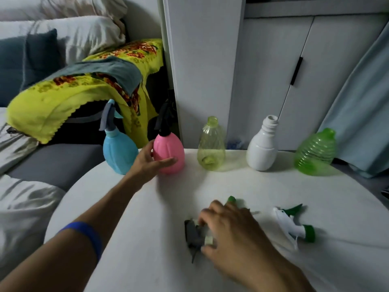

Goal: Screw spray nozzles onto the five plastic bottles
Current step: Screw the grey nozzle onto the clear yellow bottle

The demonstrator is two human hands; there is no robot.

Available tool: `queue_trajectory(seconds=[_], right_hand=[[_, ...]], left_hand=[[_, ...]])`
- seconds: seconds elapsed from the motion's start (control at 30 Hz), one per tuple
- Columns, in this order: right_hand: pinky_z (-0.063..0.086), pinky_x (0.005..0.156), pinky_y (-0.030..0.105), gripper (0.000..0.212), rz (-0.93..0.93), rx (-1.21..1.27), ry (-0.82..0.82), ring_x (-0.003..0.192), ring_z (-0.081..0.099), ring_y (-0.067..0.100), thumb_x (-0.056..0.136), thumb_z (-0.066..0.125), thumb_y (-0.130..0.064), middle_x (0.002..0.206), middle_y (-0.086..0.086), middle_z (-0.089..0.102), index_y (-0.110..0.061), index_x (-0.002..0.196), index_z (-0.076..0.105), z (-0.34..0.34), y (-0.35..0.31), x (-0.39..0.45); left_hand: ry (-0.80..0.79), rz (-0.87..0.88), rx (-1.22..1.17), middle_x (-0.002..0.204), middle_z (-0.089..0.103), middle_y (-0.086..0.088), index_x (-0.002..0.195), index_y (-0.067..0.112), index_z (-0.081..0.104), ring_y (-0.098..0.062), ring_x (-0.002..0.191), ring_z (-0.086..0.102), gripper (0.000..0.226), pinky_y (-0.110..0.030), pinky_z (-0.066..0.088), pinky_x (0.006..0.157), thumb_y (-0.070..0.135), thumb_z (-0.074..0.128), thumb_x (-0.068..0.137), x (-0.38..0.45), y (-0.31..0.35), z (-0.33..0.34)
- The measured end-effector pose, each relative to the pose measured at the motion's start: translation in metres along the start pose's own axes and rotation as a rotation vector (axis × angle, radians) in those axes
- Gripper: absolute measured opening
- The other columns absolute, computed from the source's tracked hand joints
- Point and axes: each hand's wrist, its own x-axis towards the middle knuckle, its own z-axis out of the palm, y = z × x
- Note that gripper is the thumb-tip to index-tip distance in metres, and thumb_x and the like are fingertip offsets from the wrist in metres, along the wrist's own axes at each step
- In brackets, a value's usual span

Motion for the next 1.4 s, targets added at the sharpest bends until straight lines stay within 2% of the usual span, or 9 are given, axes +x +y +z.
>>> queue_trajectory(seconds=[0.23, 0.37, 0.5, 0.63, 0.77, 0.87, 0.93, 1.17, 1.4], right_hand=[[0.029, 0.092, 0.045, 0.023, 0.001, -0.156, -0.106, 0.112, 0.048, 0.03, 0.087, 0.054, -0.012, 0.114, 0.007, 0.062, -0.02, 0.108, 0.05, 0.025, -0.008, 0.011], [0.028, 0.092, 0.046, 0.019, -0.001, -0.137, -0.049, 0.109, 0.049, 0.032, 0.088, 0.055, -0.014, 0.108, 0.009, 0.067, -0.02, 0.106, 0.051, 0.028, -0.006, 0.006], [0.031, 0.095, 0.041, 0.019, -0.015, -0.044, 0.024, 0.107, 0.052, 0.03, 0.085, 0.061, -0.021, 0.106, 0.009, 0.067, -0.022, 0.103, 0.054, 0.012, -0.008, 0.001], [0.049, 0.081, 0.03, 0.032, 0.07, 0.258, 0.341, 0.088, 0.063, 0.016, 0.075, 0.076, -0.036, 0.095, -0.006, 0.072, -0.03, 0.099, 0.058, -0.031, 0.018, -0.014], [0.054, 0.063, 0.02, 0.03, 0.223, 0.804, 0.691, 0.071, 0.07, 0.004, 0.072, 0.085, -0.016, 0.082, -0.013, 0.076, -0.03, 0.09, 0.064, -0.071, 0.073, -0.033], [0.052, 0.072, 0.02, 0.031, 0.216, 1.179, 0.865, 0.084, 0.074, 0.005, 0.07, 0.083, -0.017, 0.091, -0.011, 0.079, -0.032, 0.094, 0.068, -0.09, 0.107, -0.038], [0.05, 0.079, 0.028, 0.032, 0.221, 1.342, 0.956, 0.094, 0.072, 0.008, 0.069, 0.078, -0.021, 0.099, -0.006, 0.079, -0.028, 0.099, 0.07, -0.096, 0.123, -0.04], [0.044, 0.087, 0.033, 0.014, 0.249, 1.722, 0.969, 0.095, 0.065, 0.005, 0.079, 0.065, -0.025, 0.116, -0.013, 0.073, -0.032, 0.087, 0.073, -0.102, 0.149, -0.048], [0.044, 0.088, 0.031, 0.041, 0.199, 2.051, 0.951, 0.098, 0.057, 0.009, 0.086, 0.062, -0.032, 0.109, -0.015, 0.072, -0.025, 0.126, 0.064, -0.102, 0.137, -0.045]], left_hand=[[0.058, -0.196, 0.098, 0.13, 0.054, -0.008, 0.144, 0.011, 0.04, -0.027, 0.119, 0.053, 0.094, -0.036, 0.049, 0.092, 0.036, 0.087, 0.067, -0.04, 0.003, -0.007], [0.302, 0.113, 0.258, 0.088, 0.068, 0.002, 0.121, 0.011, 0.065, -0.01, 0.082, 0.065, 0.038, -0.027, 0.055, 0.065, 0.014, 0.074, 0.084, -0.095, 0.004, -0.007], [0.235, 0.336, 0.358, 0.085, 0.068, 0.011, 0.111, 0.022, 0.068, -0.004, 0.075, 0.064, 0.031, -0.026, 0.056, 0.057, 0.007, 0.072, 0.085, -0.121, 0.028, 0.009], [0.219, 0.401, 0.282, 0.098, 0.066, 0.008, 0.116, 0.023, 0.062, -0.003, 0.088, 0.063, 0.034, -0.017, 0.054, 0.066, 0.009, 0.07, 0.086, -0.107, 0.062, 0.04], [0.251, 0.433, 0.23, 0.116, 0.054, 0.006, 0.125, 0.022, 0.054, -0.015, 0.109, 0.054, 0.049, -0.025, 0.05, 0.086, 0.008, 0.072, 0.082, -0.082, 0.082, 0.088], [0.301, 0.357, 0.188, 0.134, 0.047, 0.0, 0.14, 0.02, 0.04, -0.018, 0.121, 0.044, 0.076, -0.021, 0.039, 0.095, 0.01, 0.077, 0.075, -0.058, 0.083, 0.121], [0.305, 0.228, 0.128, 0.146, 0.041, -0.005, 0.147, 0.017, 0.03, -0.022, 0.131, 0.04, 0.091, -0.033, 0.038, 0.107, 0.01, 0.08, 0.072, -0.037, 0.082, 0.135], [0.33, 0.169, -0.044, 0.109, 0.062, 0.004, 0.124, 0.026, 0.051, -0.022, 0.101, 0.062, 0.066, -0.044, 0.052, 0.089, 0.019, 0.084, 0.067, -0.011, 0.074, 0.15], [0.178, 0.388, 0.279, 0.115, 0.047, 0.013, 0.129, 0.04, 0.045, -0.017, 0.107, 0.045, 0.08, -0.039, 0.049, 0.085, 0.049, 0.082, 0.058, -0.088, 0.087, 0.093]])
